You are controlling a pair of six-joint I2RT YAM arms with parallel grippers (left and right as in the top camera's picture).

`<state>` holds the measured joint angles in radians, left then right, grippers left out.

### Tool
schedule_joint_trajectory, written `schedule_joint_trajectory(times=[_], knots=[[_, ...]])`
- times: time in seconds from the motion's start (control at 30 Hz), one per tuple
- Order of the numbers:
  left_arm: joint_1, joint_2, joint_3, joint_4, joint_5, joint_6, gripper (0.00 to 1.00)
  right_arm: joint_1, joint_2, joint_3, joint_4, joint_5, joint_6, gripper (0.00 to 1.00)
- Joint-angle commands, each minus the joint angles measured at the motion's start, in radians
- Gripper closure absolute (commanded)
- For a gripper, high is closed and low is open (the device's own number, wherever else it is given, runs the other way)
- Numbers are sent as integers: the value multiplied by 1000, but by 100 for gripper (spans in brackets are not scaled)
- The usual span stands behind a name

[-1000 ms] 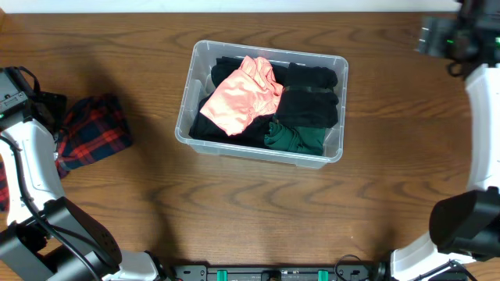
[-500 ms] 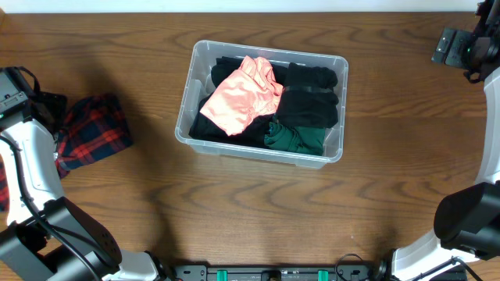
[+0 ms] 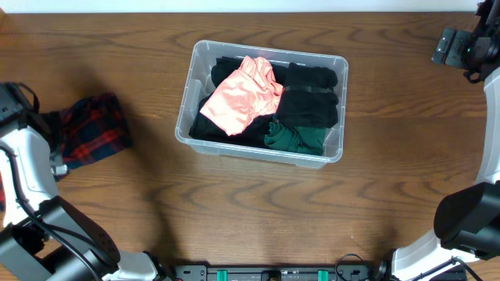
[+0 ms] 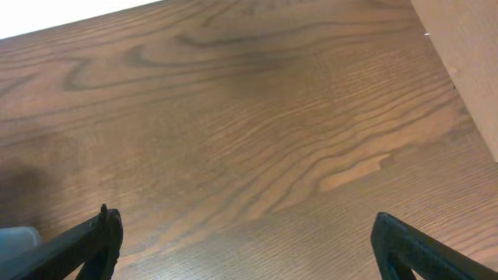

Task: Pack container
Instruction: 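Lower the left gripper onto the plaid shirt and grasp it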

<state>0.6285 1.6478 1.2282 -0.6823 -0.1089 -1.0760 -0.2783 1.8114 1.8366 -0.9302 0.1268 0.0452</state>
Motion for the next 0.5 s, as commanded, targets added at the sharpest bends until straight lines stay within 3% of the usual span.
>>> schedule_joint_trajectory(times=[0.0,0.23,0.47], knots=[[23,19,-80,57,-15,-108,12,-5,8,-6,-2,-4,14,1],[32,19,-219,319,-8,-112,12,-4,8,-6,-2,-4,14,1],[32,60,-223,333,-16,-161,12,-4,8,-6,-2,-4,14,1]])
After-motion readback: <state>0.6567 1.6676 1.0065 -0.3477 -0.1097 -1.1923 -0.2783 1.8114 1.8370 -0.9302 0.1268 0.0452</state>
